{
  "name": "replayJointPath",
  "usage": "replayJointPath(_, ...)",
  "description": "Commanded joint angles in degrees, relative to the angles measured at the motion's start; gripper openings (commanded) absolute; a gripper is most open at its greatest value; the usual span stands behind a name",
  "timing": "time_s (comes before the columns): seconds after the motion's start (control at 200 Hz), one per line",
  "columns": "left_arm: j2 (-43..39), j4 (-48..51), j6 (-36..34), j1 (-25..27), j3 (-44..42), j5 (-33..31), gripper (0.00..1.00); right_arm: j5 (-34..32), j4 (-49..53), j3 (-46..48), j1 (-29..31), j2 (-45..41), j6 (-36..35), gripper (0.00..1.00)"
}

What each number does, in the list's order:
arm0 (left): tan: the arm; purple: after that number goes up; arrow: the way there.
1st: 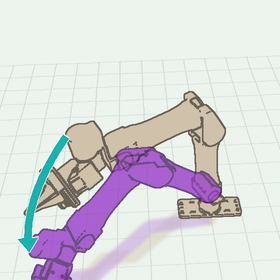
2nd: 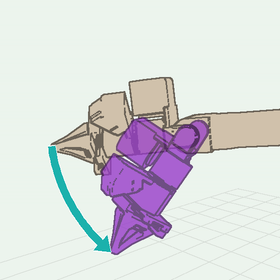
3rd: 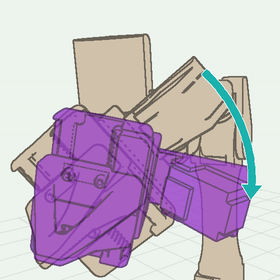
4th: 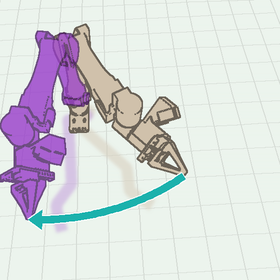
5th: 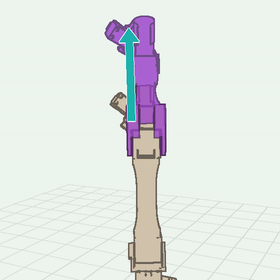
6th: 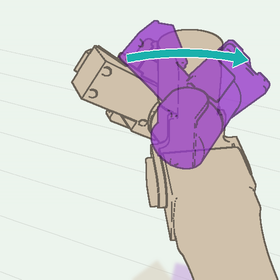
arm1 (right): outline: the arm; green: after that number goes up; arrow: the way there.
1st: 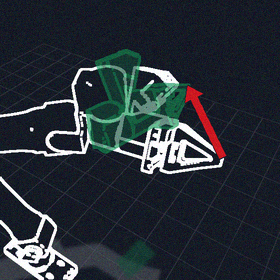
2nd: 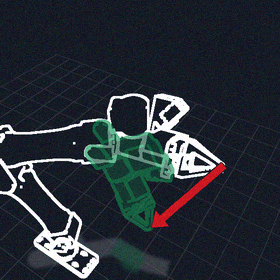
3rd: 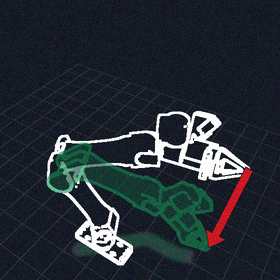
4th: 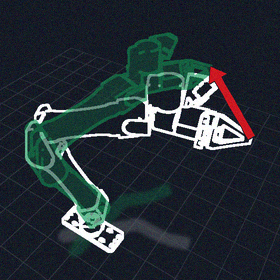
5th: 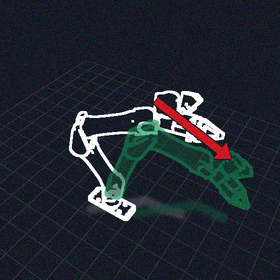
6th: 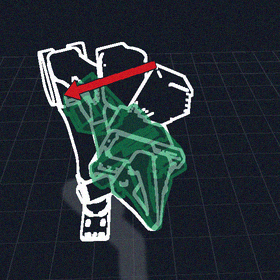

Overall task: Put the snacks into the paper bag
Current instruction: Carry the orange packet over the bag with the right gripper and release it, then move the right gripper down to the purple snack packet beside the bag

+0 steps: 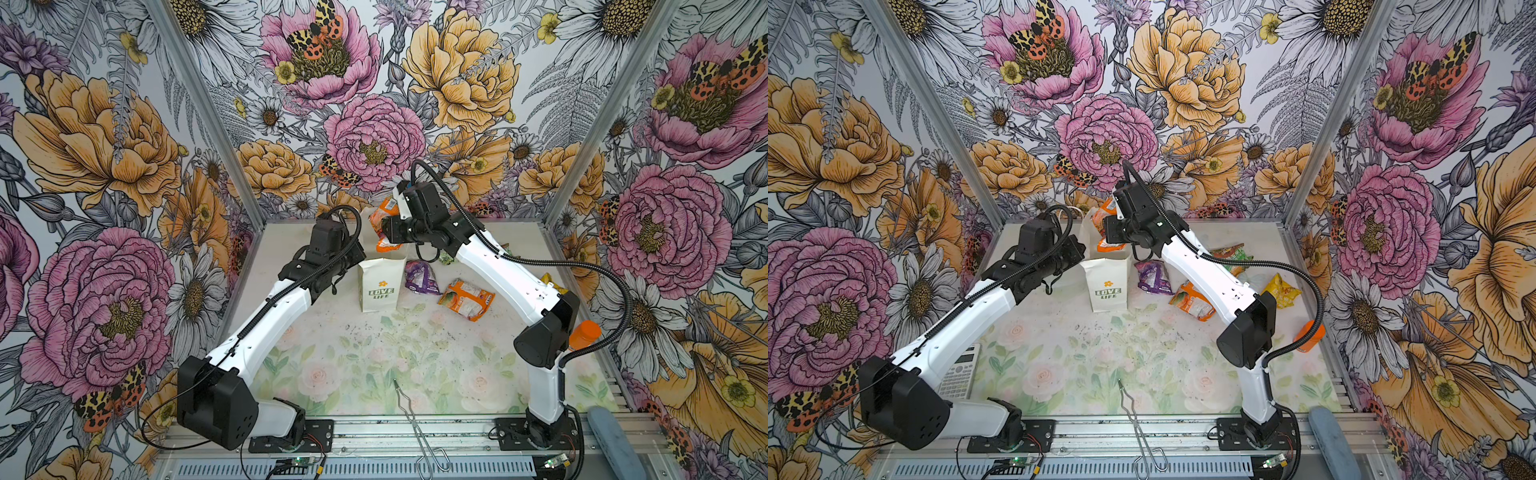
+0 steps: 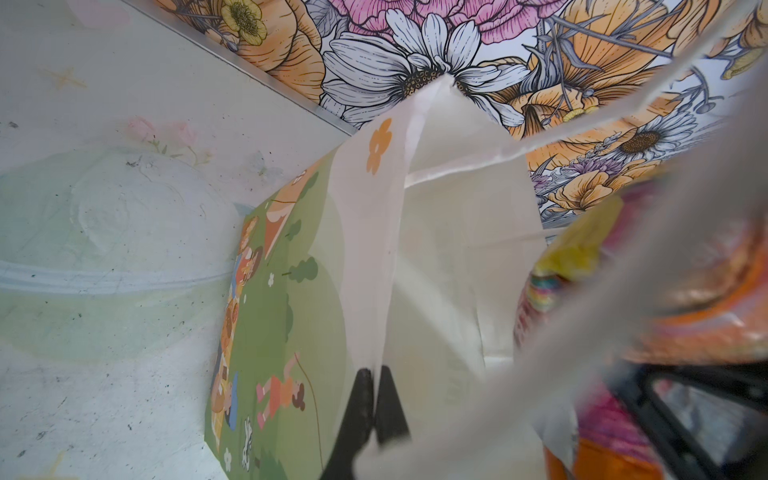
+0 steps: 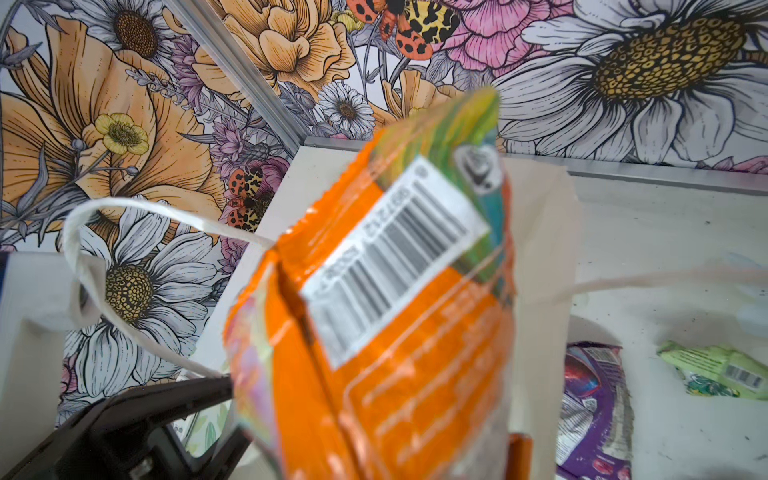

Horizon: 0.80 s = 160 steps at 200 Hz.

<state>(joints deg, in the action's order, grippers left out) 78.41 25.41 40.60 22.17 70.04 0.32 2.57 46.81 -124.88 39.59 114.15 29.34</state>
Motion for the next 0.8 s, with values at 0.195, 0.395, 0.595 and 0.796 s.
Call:
replayJointPath(0.195, -0.27, -2.36, 0.67, 0.18, -0.29, 0.83, 0.00, 0.62, -2.18, -0.28, 0.66, -0.66, -2.19, 0.46)
replayJointPath(0.395, -0.28, -2.36, 0.46, 0.16, -0.69, 0.84, 0.00, 4.76, -2.07, 0.61, 0.66, -2.64, -7.97, 0.52)
replayJointPath(0.595, -0.28, -2.38, 0.36, -0.10, -0.67, 0.91, 0.00, 6.31, -1.72, 5.15, 0.57, -7.77, -14.64, 0.58)
replayJointPath(0.796, -0.40, -2.28, 0.36, -0.33, -0.69, 1.10, 0.00, 11.67, -1.80, 13.04, -0.34, -16.45, -18.27, 0.62)
